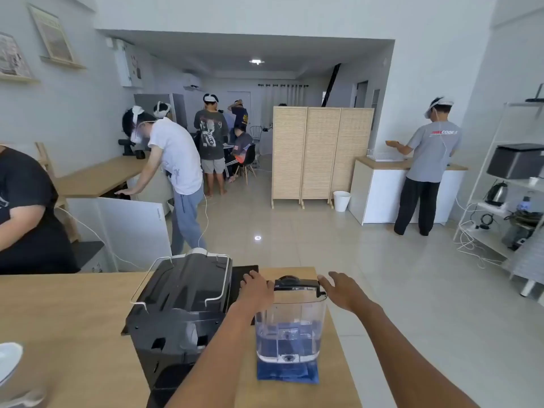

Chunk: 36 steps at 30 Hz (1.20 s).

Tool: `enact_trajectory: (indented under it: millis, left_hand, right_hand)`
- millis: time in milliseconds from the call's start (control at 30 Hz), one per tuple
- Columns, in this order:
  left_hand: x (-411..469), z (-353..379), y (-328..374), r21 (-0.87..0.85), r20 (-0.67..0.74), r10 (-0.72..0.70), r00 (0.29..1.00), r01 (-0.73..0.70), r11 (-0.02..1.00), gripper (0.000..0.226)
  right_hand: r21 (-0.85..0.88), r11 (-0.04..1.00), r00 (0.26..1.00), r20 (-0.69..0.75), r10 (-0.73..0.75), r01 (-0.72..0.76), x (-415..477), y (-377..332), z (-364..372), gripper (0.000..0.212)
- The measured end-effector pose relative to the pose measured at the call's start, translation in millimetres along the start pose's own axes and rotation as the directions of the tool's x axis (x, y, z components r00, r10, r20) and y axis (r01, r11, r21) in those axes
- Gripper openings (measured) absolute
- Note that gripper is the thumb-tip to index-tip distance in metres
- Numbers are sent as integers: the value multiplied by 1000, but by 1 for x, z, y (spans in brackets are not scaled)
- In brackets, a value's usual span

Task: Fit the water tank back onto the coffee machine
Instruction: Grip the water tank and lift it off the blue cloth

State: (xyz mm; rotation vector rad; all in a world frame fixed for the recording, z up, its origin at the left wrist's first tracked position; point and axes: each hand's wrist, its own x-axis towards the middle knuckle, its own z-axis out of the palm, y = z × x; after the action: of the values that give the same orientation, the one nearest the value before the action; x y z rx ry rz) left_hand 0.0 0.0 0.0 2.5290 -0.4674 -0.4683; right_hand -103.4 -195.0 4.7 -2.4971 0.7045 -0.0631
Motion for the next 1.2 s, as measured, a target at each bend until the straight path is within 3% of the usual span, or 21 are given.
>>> enact_trajectory:
  millis: [167,267,467,667,733,800,900,1033,1200]
  left_hand:
    - [21,4,-3,-20,-23,-49,999,49,999,63]
    - [24,2,-2,-131,-33,-40,999,35,991,49]
    - [28,6,-11,-328,-245,-96,965,11,944,30]
    - [20,12,0,-504,-413,-268,871,27,863,43]
    - [18,13,3,-577,-413,-290,864,-2,816,44]
    - [16,12,6,-623,-388,-306,870,-3,782,27]
    - [17,14,1,-607,-361,-305,881,26,794,28]
    - [19,13,-7,-571,-345,-317,884,70,818,46]
    - [19,13,-12,-585,-345,-317,883,62,809,48]
  right_hand:
    - [58,998,998,48,36,-38,13,5,9,65]
    - [120,992,999,48,24,-30,19,6,12,63]
    - [287,957,998,-40,44,-31,24,6,18,60]
    - [469,883,976,-171,131,-36,30,16,23,43]
    - [546,837,967,-202,158,-23,29,14,24,29]
    - [617,786,956,-219,196,-20,29,13,25,16]
    - [685,728,940,-226,256,-34,30,13,29,7]
    - [769,637,941,-178,289,-50,32,15,30,14]
    - [762,647,954,-169,249,-34,29,18,28,19]
